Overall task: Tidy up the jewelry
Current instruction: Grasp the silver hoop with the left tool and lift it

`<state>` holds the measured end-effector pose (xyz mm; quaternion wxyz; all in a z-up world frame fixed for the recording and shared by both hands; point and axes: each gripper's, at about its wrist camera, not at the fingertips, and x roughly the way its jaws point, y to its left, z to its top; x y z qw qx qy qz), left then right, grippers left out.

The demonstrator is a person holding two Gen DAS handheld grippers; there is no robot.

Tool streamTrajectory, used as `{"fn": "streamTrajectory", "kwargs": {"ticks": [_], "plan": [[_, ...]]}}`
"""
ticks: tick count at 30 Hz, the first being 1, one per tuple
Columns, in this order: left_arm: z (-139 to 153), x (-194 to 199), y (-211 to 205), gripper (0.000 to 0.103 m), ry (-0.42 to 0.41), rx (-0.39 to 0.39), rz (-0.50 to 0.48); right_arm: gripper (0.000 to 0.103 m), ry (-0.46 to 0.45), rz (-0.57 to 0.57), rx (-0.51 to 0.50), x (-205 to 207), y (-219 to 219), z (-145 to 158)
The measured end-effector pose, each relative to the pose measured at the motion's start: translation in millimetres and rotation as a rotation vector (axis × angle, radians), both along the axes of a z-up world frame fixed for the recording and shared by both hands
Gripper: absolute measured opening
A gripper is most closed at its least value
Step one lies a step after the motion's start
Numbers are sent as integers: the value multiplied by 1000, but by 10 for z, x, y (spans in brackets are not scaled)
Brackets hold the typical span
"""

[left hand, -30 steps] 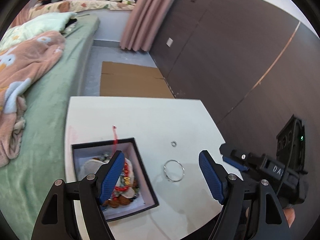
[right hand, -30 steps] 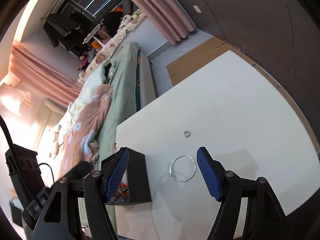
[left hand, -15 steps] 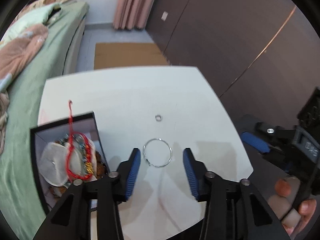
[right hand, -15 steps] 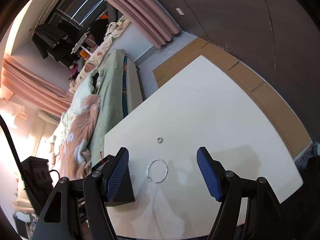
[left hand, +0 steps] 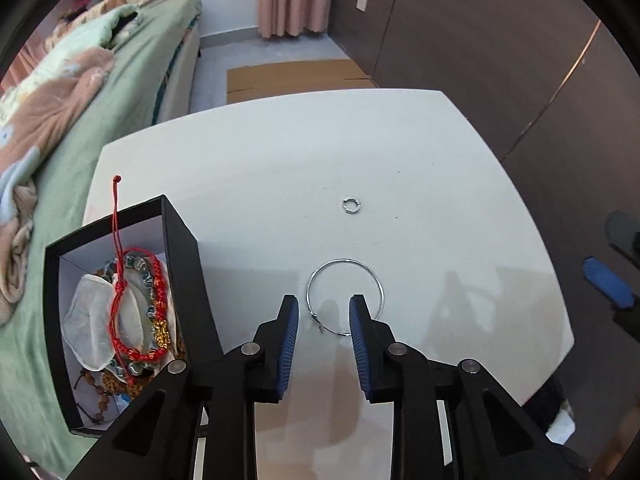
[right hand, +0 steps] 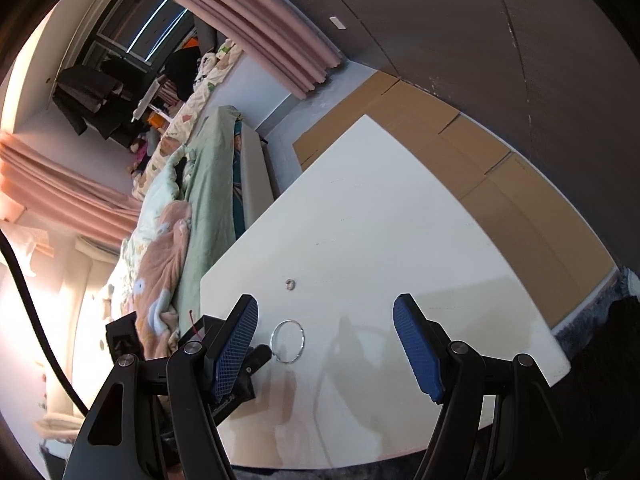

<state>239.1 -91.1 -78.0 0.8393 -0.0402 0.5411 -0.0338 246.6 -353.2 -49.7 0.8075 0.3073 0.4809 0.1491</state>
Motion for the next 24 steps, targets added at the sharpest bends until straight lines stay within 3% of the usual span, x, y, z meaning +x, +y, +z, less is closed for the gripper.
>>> {"fn": "streamTrajectory", "kwargs": {"ticks": [7,10,21,24], "plan": [[-17,11,-180,28,11,1,-43,71,0,-6,-2,9,-60,-1],[-167,70,-159,28,65,12,-4,71,1,-5,-2,14,-58,-7],[-156,129,95,28,82,-32,75,71,18,8,-25,49,-37,-36],[-141,160,266,28,90,-100,109,71,20,13,-33,69,13,-34]]}}
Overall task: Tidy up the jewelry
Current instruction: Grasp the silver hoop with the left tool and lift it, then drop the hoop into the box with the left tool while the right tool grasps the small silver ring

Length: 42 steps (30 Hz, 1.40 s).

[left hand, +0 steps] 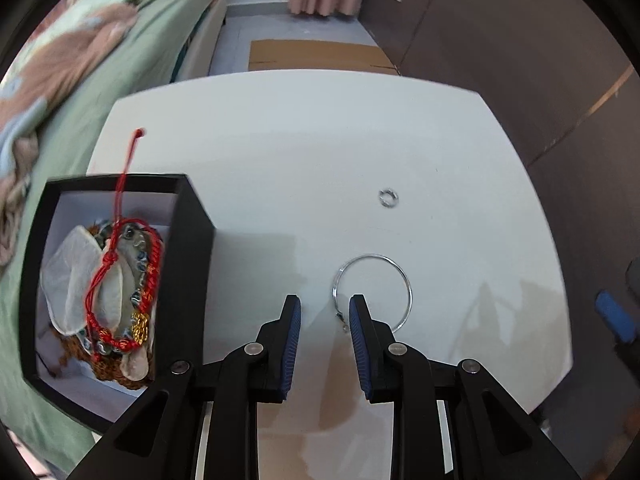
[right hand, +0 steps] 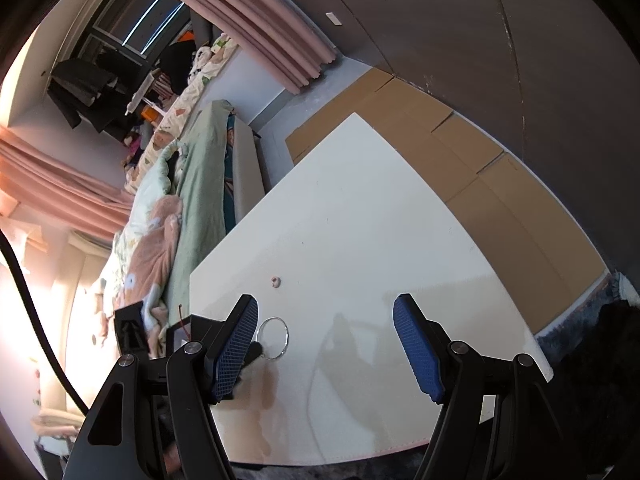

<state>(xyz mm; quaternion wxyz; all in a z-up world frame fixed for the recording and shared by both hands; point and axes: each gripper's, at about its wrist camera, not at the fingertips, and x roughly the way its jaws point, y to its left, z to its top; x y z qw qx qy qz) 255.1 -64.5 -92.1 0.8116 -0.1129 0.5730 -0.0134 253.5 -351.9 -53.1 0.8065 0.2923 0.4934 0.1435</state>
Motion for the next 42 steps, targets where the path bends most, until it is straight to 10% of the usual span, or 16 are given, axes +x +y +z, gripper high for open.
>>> {"fn": "streamTrajectory", "kwargs": {"ticks": [13,16,42], "plan": [[-64,-72,-322,25,-36,112,-86,71,15,20,-25,12,92,-47],[-72,-65,-292,6,-41,129,-87,71,27,15,-27,22,103,-74],[612,-231,863,2,-276,-182,13,62,64,126,-153,330,1027,-272]]}}
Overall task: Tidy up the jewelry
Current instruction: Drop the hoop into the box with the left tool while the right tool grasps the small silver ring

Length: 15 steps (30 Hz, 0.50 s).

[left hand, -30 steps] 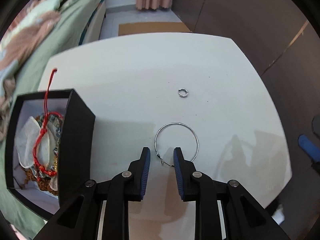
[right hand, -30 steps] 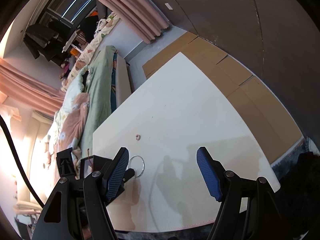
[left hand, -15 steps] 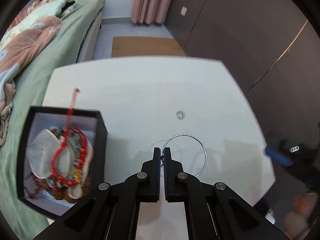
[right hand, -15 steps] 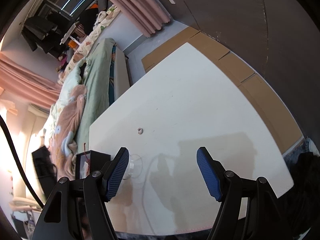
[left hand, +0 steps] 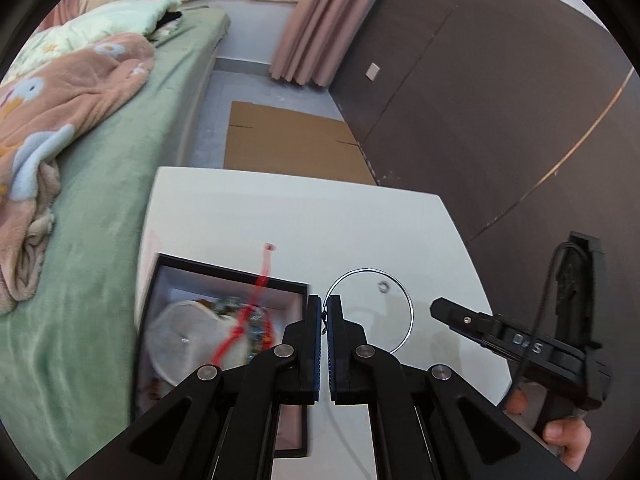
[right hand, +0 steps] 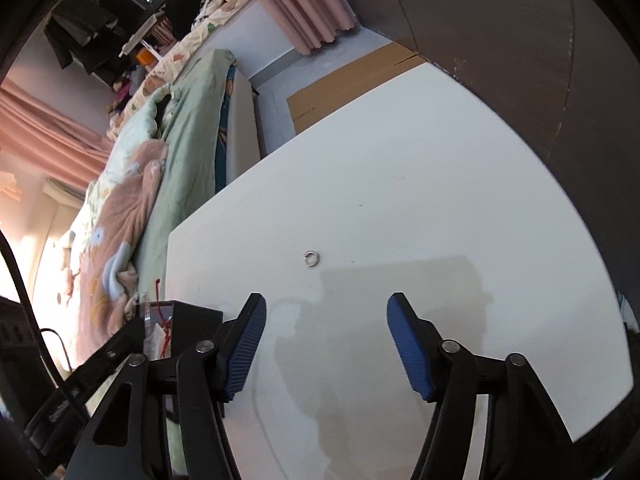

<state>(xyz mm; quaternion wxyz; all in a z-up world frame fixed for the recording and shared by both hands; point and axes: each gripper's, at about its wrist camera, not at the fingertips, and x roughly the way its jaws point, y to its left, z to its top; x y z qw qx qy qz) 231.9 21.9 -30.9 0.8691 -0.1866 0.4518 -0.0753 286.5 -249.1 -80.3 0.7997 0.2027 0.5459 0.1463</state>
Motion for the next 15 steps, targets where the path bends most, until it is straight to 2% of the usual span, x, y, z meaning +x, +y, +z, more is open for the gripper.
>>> {"fn": "streamTrajectory", "kwargs": {"ticks": [2,11,15], "plan": [[-24,19,109,2,4,-7,12,57,10,2,-13,52,78,-33],[-57,21,418,2,21,-14,42,48,25,8,-124,257,356,-180],[-110,11,499,2,57,-27,50,45,25,11,-178,369,421,-235]]}}
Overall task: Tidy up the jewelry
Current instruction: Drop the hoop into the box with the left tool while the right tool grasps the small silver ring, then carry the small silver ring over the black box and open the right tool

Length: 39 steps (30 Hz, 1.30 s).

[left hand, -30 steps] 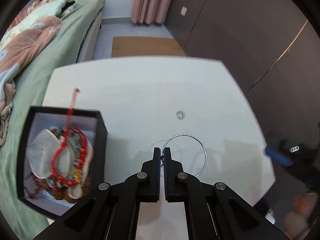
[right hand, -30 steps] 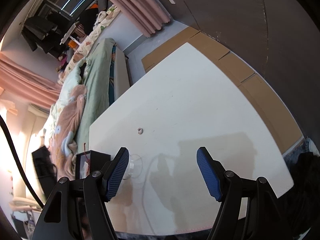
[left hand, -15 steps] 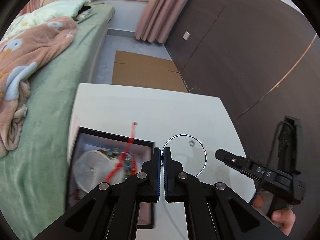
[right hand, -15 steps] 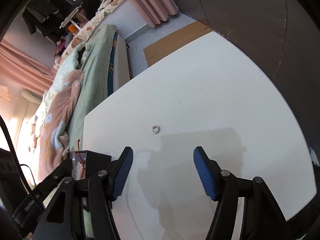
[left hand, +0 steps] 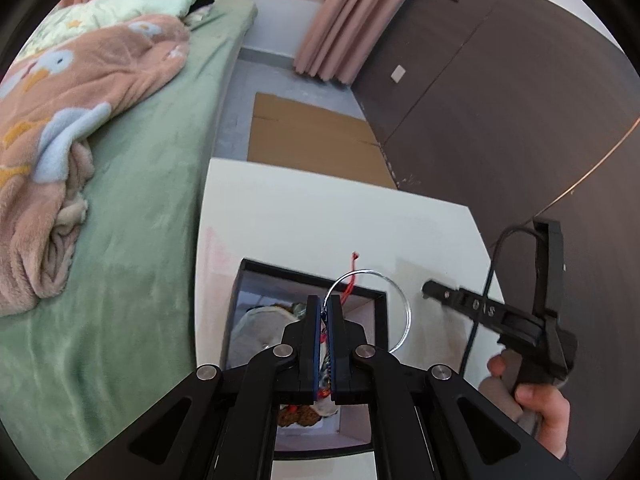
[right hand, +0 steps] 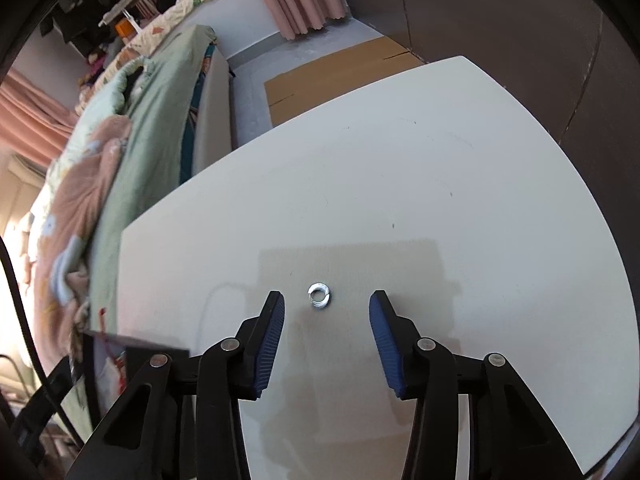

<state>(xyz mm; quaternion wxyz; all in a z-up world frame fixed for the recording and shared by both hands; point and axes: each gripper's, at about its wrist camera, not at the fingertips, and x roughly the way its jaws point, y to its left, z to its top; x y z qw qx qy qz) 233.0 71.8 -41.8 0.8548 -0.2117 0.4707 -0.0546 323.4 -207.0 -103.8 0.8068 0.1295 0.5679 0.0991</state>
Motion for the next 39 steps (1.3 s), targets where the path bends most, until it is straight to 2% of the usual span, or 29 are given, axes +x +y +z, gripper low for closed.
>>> {"fn": "streamTrajectory", "kwargs": {"ticks": [5,7,8,9,11,12,13,14,19,22,29,33,39], "plan": [[-33,12,79,5,16,-123,-13,42,-28,25,-63,31,87,21],[-11,7,60,7,15,-137,-23,41,-34,34,-78,10,124,30],[1,6,51,17,13,-134,-23,39,-36,41,-89,-7,146,37],[11,3,43,36,12,-129,-19,39,-37,50,-102,-29,167,42],[27,-15,44,63,0,-132,-5,30,-41,66,-126,-32,193,51],[49,-40,53,65,-18,-137,10,27,-48,75,-146,-48,207,53],[69,-50,58,65,-25,-137,16,17,-52,78,-163,-46,213,51],[83,-50,60,65,-26,-135,16,13,-56,78,-179,-45,205,52],[100,-77,106,65,-13,-114,39,12,-39,65,-126,-78,116,69],[122,-117,146,65,-9,-111,48,12,-59,57,-43,-144,53,173],[208,-229,277,65,-25,-89,84,12,-175,106,193,-468,-21,605],[250,-275,332,65,-30,-82,105,12,-246,143,260,-569,65,824],[335,-350,414,65,-50,-72,117,12,-281,189,345,-649,335,989]]}}
